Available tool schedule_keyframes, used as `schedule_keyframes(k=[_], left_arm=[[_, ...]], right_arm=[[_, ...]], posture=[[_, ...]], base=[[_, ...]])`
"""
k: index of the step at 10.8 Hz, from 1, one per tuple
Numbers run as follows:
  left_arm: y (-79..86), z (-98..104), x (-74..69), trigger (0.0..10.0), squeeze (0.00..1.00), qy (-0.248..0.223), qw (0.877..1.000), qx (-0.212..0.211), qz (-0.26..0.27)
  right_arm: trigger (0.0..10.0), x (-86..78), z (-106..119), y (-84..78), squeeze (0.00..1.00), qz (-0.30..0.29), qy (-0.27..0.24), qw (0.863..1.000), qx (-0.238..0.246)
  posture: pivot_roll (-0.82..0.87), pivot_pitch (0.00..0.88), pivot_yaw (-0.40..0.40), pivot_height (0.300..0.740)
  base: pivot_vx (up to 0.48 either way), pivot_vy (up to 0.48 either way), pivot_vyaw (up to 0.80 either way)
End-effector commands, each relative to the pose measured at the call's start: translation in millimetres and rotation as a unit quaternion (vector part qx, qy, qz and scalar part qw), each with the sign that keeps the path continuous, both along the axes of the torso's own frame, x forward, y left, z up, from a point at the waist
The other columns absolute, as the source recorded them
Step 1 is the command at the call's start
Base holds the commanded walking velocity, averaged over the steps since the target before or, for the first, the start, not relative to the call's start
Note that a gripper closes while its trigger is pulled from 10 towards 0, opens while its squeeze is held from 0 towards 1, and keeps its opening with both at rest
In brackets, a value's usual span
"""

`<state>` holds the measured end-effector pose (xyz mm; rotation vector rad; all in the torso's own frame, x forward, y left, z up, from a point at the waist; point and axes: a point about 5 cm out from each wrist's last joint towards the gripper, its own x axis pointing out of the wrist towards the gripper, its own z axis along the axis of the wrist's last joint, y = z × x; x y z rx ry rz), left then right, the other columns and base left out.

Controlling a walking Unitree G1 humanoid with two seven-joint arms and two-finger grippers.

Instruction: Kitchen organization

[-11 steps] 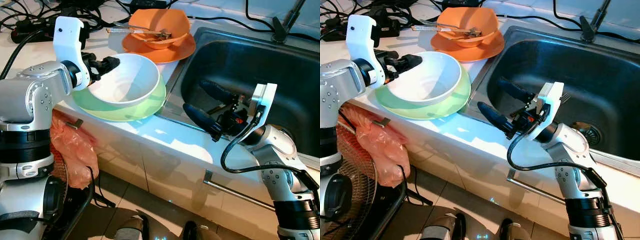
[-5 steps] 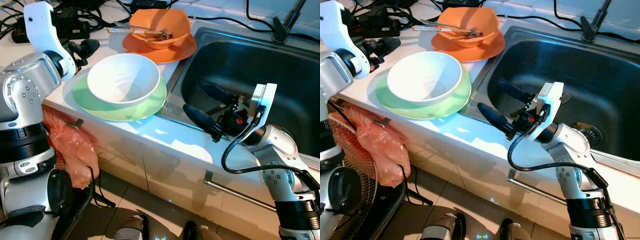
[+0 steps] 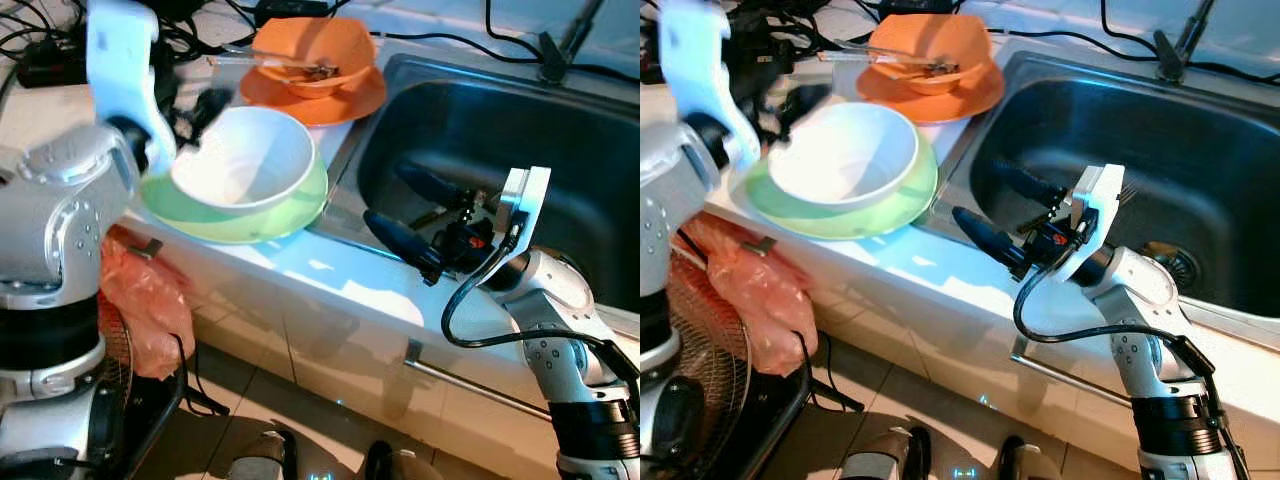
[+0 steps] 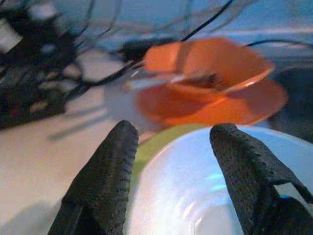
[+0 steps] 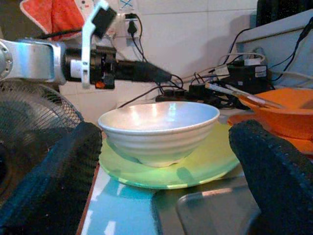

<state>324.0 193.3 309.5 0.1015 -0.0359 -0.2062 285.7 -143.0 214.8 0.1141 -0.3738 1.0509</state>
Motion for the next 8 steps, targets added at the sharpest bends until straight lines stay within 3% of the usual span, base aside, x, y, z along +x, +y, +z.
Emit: schedule_keyframes(k=[1,3,8], left_arm=[[9.0,0.4,-1.2,10.0,0.0,0.004,0.999,-0.011,0.03],[14.9,-11.5,-1.4,10.0,0.0,0.049,0.996,-0.048,0.06],[3.9,-38.5,-0.1,10.0,0.0,0.122,0.987,-0.094,0.038]], right_arm=[[10.0,-1.9,1.0,1.4,0.0,0.009,-0.004,1.0,-0.005],[10.0,-1.5,1.4,2.3,0.0,0.013,-0.004,1.0,-0.005],[10.0,-1.9,0.6,3.6,0.0,0.018,-0.002,1.0,-0.007]], posture=[[0.15,0.186,0.028,0.74],[0.15,0.187,0.027,0.74],[0.15,0.191,0.025,0.74]], base=[[0.0,0.0,0.0],[0.0,0.0,0.0],[0.0,0.0,0.0]])
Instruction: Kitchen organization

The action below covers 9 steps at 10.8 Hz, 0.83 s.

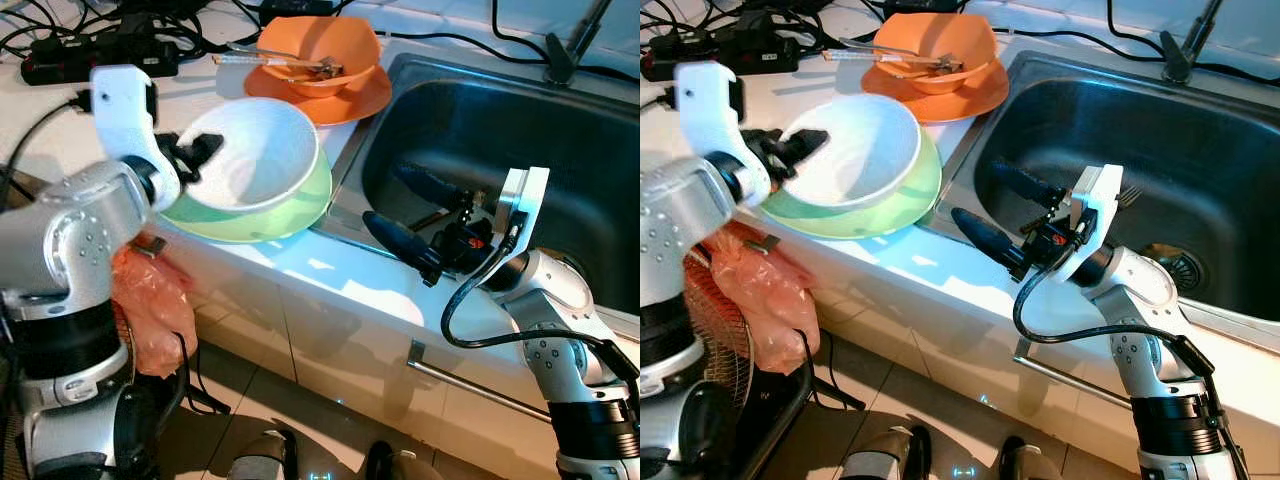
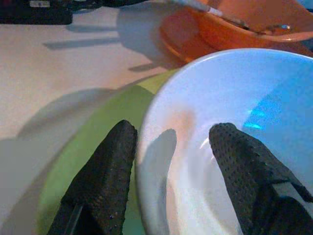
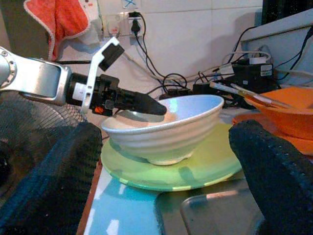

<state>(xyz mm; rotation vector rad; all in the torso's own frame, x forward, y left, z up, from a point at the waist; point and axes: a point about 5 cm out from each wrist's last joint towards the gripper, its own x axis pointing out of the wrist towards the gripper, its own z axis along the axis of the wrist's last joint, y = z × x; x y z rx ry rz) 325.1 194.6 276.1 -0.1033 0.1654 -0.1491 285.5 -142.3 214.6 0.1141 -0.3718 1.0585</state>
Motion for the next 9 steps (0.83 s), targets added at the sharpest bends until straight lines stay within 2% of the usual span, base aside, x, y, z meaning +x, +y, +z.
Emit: schedule_keyframes(k=[1,4,5,6,9], left_arm=[[0.5,-7.3,-1.7,10.0,0.0,0.019,1.0,-0.006,0.003],[-3.7,-5.6,-2.5,9.8,0.0,0.018,1.0,-0.009,-0.001],[-2.6,-5.2,-2.0,4.4,0.0,0.018,1.0,-0.009,0.001],[-2.3,-5.7,-1.2,0.0,0.0,0.019,1.0,-0.009,0.001],[-2.8,-6.1,0.1,0.0,0.0,0.018,1.0,-0.005,-0.002]], right_arm=[[10.0,-1.8,0.9,2.9,0.0,0.014,-0.003,1.0,-0.006],[10.0,-2.3,1.5,2.8,0.0,0.015,-0.003,1.0,-0.007],[10.0,-2.5,1.4,2.9,0.0,0.016,-0.003,1.0,-0.007],[10.0,-2.4,1.5,3.1,0.0,0.016,-0.004,1.0,-0.007],[10.0,-1.8,0.9,3.4,0.0,0.015,-0.004,1.0,-0.012]], posture=[[0.15,0.191,0.025,0.74],[0.15,0.188,0.024,0.74],[0.15,0.187,0.024,0.74],[0.15,0.187,0.024,0.74],[0.15,0.186,0.025,0.74]], base=[[0.0,0.0,0.0],[0.0,0.0,0.0],[0.0,0.0,0.0],[0.0,0.0,0.0],[0.0,0.0,0.0]])
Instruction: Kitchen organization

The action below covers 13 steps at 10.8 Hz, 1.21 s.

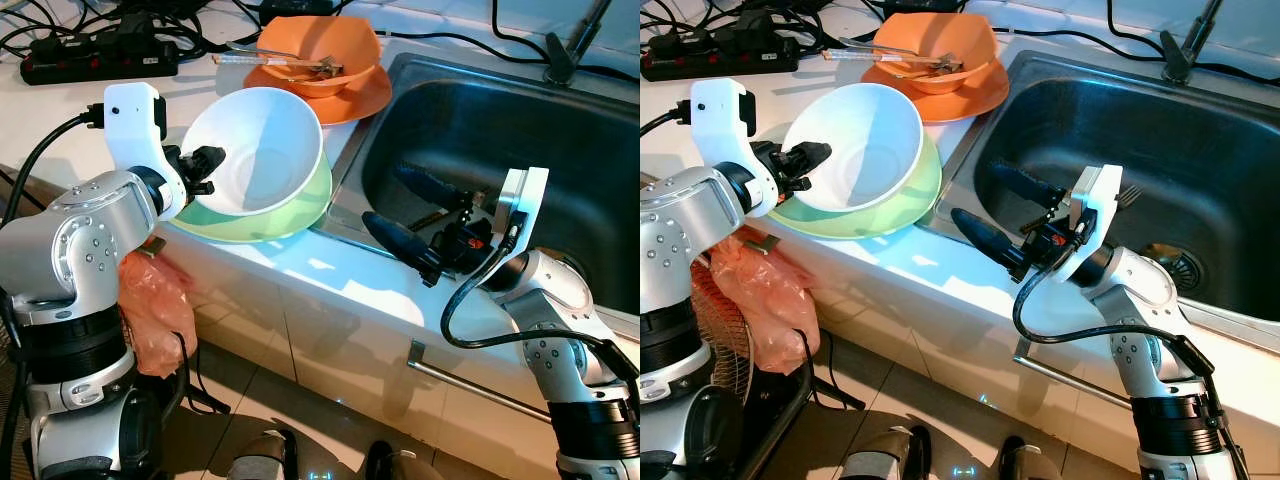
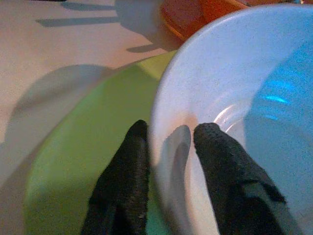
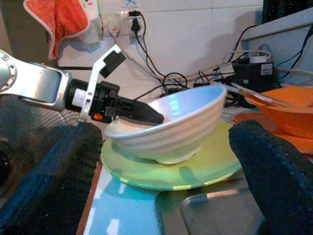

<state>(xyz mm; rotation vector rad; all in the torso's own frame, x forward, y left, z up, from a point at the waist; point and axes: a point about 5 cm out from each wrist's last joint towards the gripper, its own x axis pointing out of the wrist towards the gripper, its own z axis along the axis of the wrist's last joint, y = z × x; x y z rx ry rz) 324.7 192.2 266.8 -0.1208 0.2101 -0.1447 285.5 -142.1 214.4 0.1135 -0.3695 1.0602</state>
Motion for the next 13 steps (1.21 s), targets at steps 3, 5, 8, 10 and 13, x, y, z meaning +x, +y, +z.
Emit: schedule_keyframes(k=[3,5,8,10,13], left_arm=[[0.0,5.5,0.9,0.0,0.0,-0.017,1.0,0.009,-0.003],[-1.8,7.6,0.1,0.0,0.0,-0.024,1.0,0.009,-0.006],[-6.3,14.4,-0.6,0.0,0.0,-0.055,0.998,0.007,-0.02],[-11.5,22.1,-1.6,0.0,0.0,-0.089,0.995,-0.006,-0.037],[-22.2,51.4,-7.5,0.0,0.0,-0.194,0.977,-0.049,-0.076]], right_arm=[[10.0,-1.6,0.6,3.9,0.0,0.014,-0.004,1.0,-0.01],[10.0,-1.1,0.7,3.8,0.0,0.012,-0.004,1.0,-0.011],[10.0,-1.2,0.0,3.8,0.0,0.012,-0.003,1.0,-0.01],[10.0,-0.8,-0.1,4.2,0.0,0.012,-0.003,1.0,-0.009],[10.0,0.2,0.2,3.1,0.0,0.002,-0.005,1.0,-0.008]], posture=[[0.15,0.189,0.022,0.74],[0.15,0.19,0.022,0.74],[0.15,0.19,0.022,0.74],[0.15,0.19,0.02,0.74],[0.15,0.189,0.023,0.74]], base=[[0.0,0.0,0.0],[0.0,0.0,0.0],[0.0,0.0,0.0],[0.0,0.0,0.0],[0.0,0.0,0.0]])
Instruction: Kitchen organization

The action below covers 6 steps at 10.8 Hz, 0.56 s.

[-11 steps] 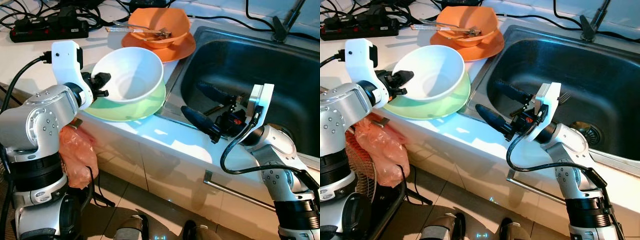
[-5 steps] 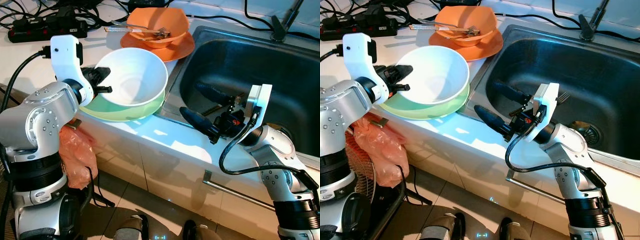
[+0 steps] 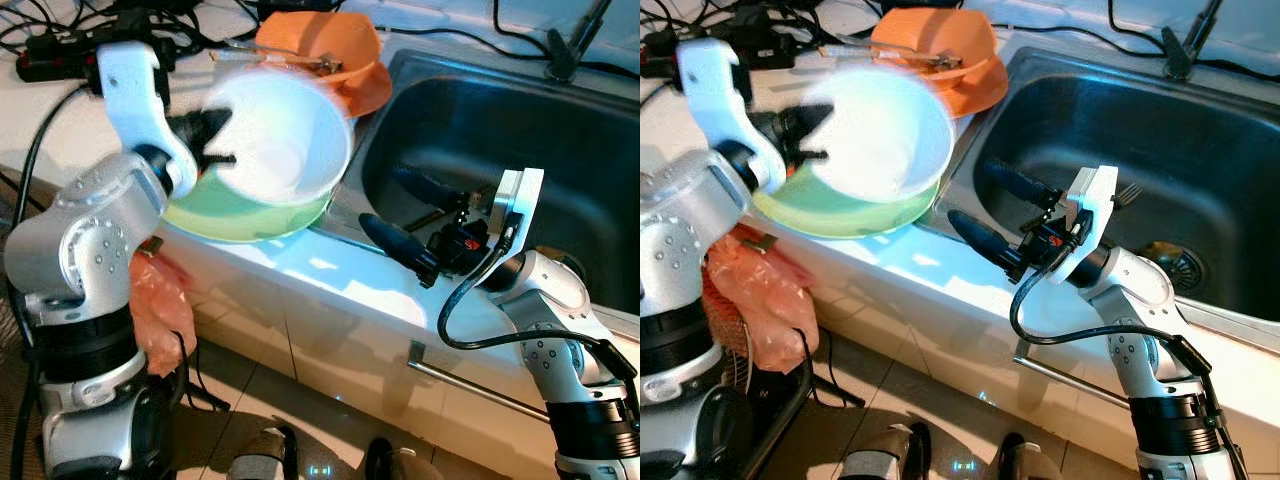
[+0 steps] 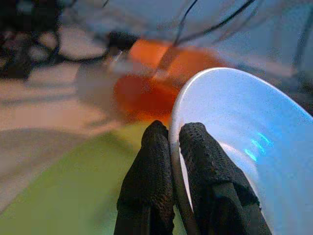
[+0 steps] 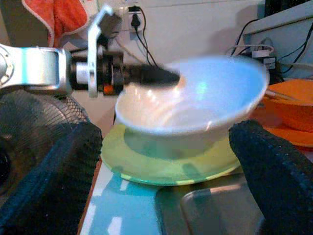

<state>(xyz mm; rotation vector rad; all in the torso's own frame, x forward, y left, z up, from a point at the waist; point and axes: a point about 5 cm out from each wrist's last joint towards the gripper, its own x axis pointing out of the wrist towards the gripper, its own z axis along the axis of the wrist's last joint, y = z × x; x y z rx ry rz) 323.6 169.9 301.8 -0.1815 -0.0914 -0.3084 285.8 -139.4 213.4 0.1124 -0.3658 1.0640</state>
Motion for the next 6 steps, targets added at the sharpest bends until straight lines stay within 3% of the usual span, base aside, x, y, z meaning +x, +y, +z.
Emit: schedule_keyframes(k=[1,2,4,6], left_arm=[[-6.2,23.0,-10.5,0.9,0.0,-0.07,0.997,-0.008,-0.029],[-12.5,29.3,-13.5,10.0,0.0,-0.098,0.994,-0.012,-0.047],[-12.3,36.9,-13.7,10.0,0.0,-0.123,0.991,-0.019,-0.053],[-12.9,41.9,-11.4,10.0,0.0,-0.145,0.988,-0.023,-0.052]], right_arm=[[10.0,0.3,1.4,-0.3,0.0,-0.004,-0.006,1.0,-0.005],[10.0,1.4,2.2,-2.3,0.0,-0.012,-0.008,1.0,-0.004],[10.0,6.7,6.2,-7.8,0.0,-0.039,-0.016,0.999,-0.003],[10.0,18.2,12.1,-20.6,0.0,-0.106,-0.034,0.994,-0.008]], posture=[[0.14,0.188,0.025,0.74],[0.14,0.187,0.025,0.74],[0.14,0.186,0.027,0.74],[0.14,0.182,0.028,0.74]], base=[[0.0,0.0,0.0],[0.0,0.0,0.0],[0.0,0.0,0.0],[0.0,0.0,0.0]])
